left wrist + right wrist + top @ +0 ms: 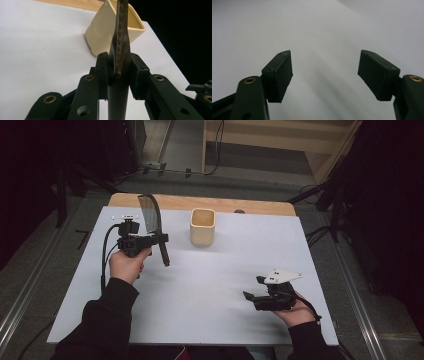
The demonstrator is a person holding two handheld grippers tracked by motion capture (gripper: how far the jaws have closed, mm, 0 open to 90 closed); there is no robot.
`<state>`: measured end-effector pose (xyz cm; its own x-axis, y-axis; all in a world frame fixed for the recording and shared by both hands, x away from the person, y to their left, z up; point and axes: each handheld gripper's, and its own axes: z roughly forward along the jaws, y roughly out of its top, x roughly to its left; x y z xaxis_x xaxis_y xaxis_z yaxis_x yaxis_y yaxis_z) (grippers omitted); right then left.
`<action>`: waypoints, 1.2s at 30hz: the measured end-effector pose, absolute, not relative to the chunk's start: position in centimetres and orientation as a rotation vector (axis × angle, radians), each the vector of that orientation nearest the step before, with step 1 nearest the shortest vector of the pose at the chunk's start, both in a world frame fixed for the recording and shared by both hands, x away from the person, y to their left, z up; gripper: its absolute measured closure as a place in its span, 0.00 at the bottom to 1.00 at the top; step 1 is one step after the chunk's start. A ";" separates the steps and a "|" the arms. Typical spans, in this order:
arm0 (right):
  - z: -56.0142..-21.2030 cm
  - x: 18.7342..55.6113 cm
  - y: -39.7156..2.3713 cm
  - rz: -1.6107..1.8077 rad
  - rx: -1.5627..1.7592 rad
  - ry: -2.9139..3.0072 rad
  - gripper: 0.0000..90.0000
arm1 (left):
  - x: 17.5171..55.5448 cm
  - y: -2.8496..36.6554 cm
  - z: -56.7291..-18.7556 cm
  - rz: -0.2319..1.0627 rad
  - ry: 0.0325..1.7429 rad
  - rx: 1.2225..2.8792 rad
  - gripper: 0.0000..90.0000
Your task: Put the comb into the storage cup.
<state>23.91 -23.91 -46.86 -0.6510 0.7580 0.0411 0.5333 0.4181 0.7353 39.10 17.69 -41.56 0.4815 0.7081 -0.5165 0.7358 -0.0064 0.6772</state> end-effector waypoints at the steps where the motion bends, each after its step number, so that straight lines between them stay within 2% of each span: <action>1: -46.9 23.9 -24.0 1.068 1.123 2.382 0.29 | 39.2 17.6 -41.6 -0.033 1.236 1.723 0.81; 36: -46.6 23.7 -24.9 1.114 1.151 2.380 0.29 | 42.8 15.4 -38.1 -0.012 1.154 1.763 0.81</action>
<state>23.73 -24.86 -46.63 -0.6470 0.7580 0.0824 0.5489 0.3881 0.7403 42.79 15.36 -38.12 0.5466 0.6876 -0.4779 0.6973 -0.0578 0.7144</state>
